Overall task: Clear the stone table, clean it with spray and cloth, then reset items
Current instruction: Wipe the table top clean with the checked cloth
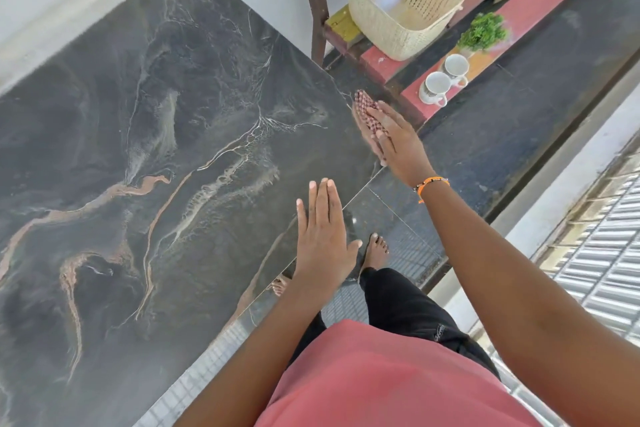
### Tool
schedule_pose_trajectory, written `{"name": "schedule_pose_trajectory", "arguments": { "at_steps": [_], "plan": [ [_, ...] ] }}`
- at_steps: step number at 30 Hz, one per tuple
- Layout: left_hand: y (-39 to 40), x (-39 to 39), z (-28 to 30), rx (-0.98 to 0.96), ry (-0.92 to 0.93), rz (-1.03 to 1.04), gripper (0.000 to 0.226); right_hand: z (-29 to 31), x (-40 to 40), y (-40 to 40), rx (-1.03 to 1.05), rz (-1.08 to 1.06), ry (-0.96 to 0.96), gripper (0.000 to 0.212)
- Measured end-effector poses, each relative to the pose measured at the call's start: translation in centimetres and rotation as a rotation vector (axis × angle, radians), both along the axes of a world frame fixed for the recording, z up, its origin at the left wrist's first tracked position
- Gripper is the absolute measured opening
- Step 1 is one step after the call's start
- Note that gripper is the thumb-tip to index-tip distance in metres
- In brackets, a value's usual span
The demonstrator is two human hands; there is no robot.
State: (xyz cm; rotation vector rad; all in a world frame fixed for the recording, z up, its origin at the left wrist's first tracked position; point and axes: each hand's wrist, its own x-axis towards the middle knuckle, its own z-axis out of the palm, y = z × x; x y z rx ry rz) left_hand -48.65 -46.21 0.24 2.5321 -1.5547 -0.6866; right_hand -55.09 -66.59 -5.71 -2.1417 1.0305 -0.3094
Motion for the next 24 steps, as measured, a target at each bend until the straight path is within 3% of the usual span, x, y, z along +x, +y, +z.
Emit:
{"name": "schedule_pose_trajectory", "arguments": {
  "at_steps": [4, 5, 7, 13, 16, 20, 24],
  "plan": [
    [-4.4, -1.4, 0.2, -0.113, 0.230, 0.054, 0.086, 0.4, -2.1, -2.9, 0.849, -0.453, -0.500, 0.033],
    [-5.6, -1.4, 0.4, -0.145, 0.347, 0.109, 0.083, 0.5, -2.9, -3.5, 0.997, -0.500, -0.598, 0.032],
    [-8.4, -1.3, 1.0, -0.209, 0.615, 0.276, 0.076, 1.7, -4.1, -4.7, 1.101, -0.477, -0.695, 0.031],
    [-17.0, 0.7, 2.8, -0.348, 1.572, 0.671, 0.058, 7.0, -3.7, -4.3, 0.662, -0.016, -0.447, 0.041],
    [-19.0, 2.1, 2.9, -0.417, 1.706, 0.832, 0.050, 7.6, -2.4, -3.6, 0.392, 0.186, -0.390, 0.044],
    [-20.9, 4.0, 2.4, -0.414, 1.866, 0.812, 0.062, 8.5, -0.5, -5.2, 0.378, -0.191, -0.460, 0.040],
    [-22.8, 5.4, 3.0, -0.416, 1.888, 0.746, 0.061, 8.9, 1.7, -7.5, 0.188, -0.274, -0.306, 0.047]
  ]
}}
